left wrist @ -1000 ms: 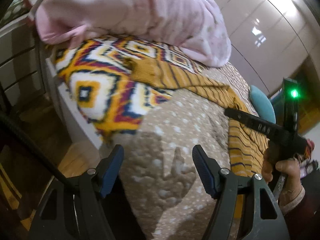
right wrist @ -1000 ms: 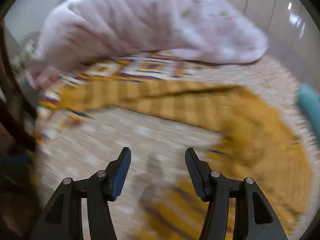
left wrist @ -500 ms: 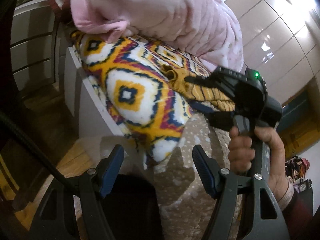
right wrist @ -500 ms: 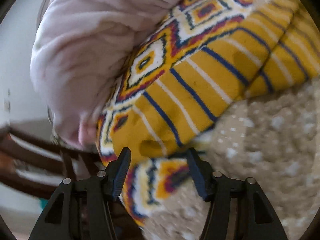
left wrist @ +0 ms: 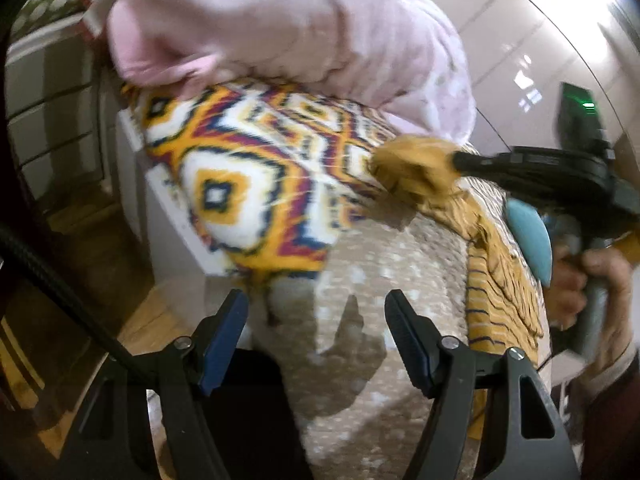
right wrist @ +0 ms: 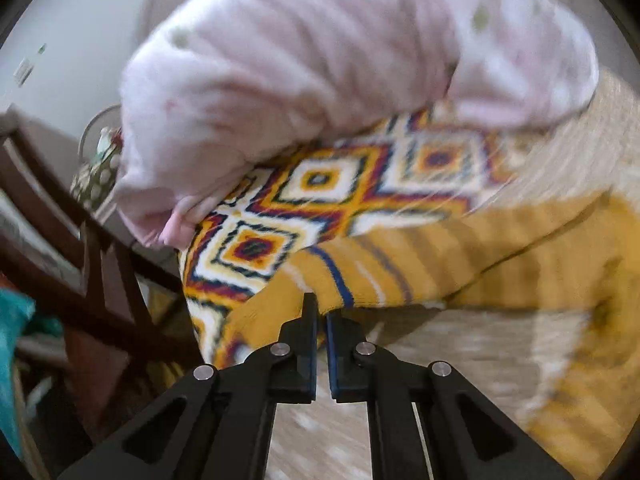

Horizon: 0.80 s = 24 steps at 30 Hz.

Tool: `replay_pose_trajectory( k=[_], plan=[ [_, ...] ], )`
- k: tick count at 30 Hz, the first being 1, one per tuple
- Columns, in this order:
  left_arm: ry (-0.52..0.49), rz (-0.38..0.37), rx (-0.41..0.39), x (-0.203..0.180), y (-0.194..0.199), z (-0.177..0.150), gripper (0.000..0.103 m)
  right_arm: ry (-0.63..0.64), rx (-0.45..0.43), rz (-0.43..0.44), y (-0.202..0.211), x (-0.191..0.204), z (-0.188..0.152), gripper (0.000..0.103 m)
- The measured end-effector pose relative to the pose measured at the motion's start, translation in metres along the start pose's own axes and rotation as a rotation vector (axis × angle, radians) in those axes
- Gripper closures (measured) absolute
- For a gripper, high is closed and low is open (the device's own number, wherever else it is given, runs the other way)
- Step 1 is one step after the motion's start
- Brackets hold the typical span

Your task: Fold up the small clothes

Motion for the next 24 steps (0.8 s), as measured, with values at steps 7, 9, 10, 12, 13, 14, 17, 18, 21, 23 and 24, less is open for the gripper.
replay_pose_trajectory(
  k=[7,9,10,12,13,14,17,18,21,23,24],
  plan=[
    [-0.126,-0.027,0.027,-0.06,-0.01,-0.011,0.031,0.031,-0.048,-0.241,0.141,-0.155,-0.024,0.098],
    [-0.158,-0.028,0.041,-0.074,-0.016,-0.016,0.031,0.028,-0.017,-0.351,0.167,-0.205,-0.044,0.098],
    [-0.174,-0.029,0.049,-0.081,-0.019,-0.019,0.031,0.009,0.008,-0.41,0.176,-0.234,-0.057,0.098],
    [-0.2,-0.032,0.064,-0.095,-0.025,-0.025,0.031,-0.039,0.064,-0.53,0.185,-0.289,-0.081,0.098],
    [-0.214,-0.035,0.072,-0.103,-0.028,-0.028,0.031,-0.055,0.103,-0.602,0.185,-0.314,-0.096,0.098],
    [-0.227,-0.04,0.079,-0.111,-0.03,-0.031,0.031,-0.076,0.153,-0.674,0.182,-0.34,-0.115,0.098],
    [-0.265,-0.051,0.095,-0.131,-0.035,-0.039,0.031,-0.155,0.273,-0.835,0.178,-0.405,-0.169,0.094],
    [-0.276,-0.053,0.1,-0.136,-0.036,-0.041,0.031,-0.19,0.27,-0.844,0.179,-0.418,-0.182,0.087],
    [-0.318,-0.051,0.11,-0.151,-0.041,-0.046,0.03,-0.317,0.166,-0.777,0.194,-0.434,-0.199,0.07],
    [-0.341,-0.043,0.117,-0.157,-0.045,-0.049,0.03,-0.4,0.059,-0.668,0.203,-0.432,-0.199,0.069],
    [-0.345,-0.041,0.124,-0.16,-0.048,-0.051,0.03,-0.447,-0.001,-0.6,0.208,-0.43,-0.198,0.066]
  ],
)
Point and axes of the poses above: each gripper's, at about its wrist camera, not at the fingertips, and y roughly against the way its jaws point, x to its left, z to its top, the point moved 10 cm from there along -y, roughly the way its jaws point, and after that the axes turned 2 degrees about -x, right-handed, at the moved point
